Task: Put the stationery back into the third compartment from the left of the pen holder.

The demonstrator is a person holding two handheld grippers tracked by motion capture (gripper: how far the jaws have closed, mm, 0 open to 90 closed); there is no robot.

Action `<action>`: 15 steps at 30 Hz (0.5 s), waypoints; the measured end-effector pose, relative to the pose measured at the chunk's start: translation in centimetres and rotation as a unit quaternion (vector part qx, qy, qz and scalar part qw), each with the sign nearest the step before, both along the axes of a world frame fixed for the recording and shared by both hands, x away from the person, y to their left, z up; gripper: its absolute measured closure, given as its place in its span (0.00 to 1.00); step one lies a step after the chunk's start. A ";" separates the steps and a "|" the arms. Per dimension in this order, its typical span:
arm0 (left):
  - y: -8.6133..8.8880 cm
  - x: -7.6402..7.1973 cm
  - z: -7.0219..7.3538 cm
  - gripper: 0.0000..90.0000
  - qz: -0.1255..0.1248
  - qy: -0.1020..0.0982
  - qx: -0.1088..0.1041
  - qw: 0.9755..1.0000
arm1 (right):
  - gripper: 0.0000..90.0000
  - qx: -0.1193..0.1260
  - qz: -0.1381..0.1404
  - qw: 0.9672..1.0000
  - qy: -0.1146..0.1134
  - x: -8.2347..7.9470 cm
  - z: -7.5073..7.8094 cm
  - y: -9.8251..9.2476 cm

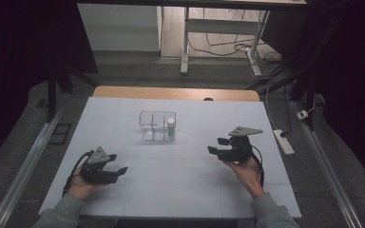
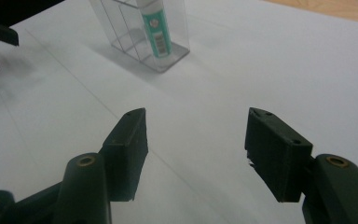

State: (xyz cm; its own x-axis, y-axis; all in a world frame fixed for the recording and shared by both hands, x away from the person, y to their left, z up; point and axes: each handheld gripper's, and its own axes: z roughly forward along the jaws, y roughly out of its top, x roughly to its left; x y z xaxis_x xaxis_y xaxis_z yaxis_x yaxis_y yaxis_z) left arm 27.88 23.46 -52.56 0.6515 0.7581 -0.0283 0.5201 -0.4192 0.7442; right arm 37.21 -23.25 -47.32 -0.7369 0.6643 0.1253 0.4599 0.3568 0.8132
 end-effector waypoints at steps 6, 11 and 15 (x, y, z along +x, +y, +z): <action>-0.1 0.0 0.0 0.34 0.000 0.000 0.001 1.000 | 0.41 -0.007 -0.002 1.000 0.002 -1.1 -0.4 -1.6; 0.0 0.0 0.1 0.34 -0.001 0.000 0.001 1.000 | 0.41 -0.016 -0.002 1.000 0.002 -2.0 -0.8 -2.6; -0.1 0.0 0.1 0.34 -0.002 0.001 0.000 1.000 | 0.41 -0.019 -0.004 1.000 0.002 -2.5 -1.0 -3.5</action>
State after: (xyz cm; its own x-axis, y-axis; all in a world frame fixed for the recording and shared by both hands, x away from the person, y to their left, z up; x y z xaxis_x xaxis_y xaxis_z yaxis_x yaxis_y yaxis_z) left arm 27.91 23.34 -52.47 0.6539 0.7560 -0.0291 0.5204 -0.4215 0.7426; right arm 34.67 -26.70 -48.32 -0.7307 0.6751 0.1014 0.4655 0.3841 0.7974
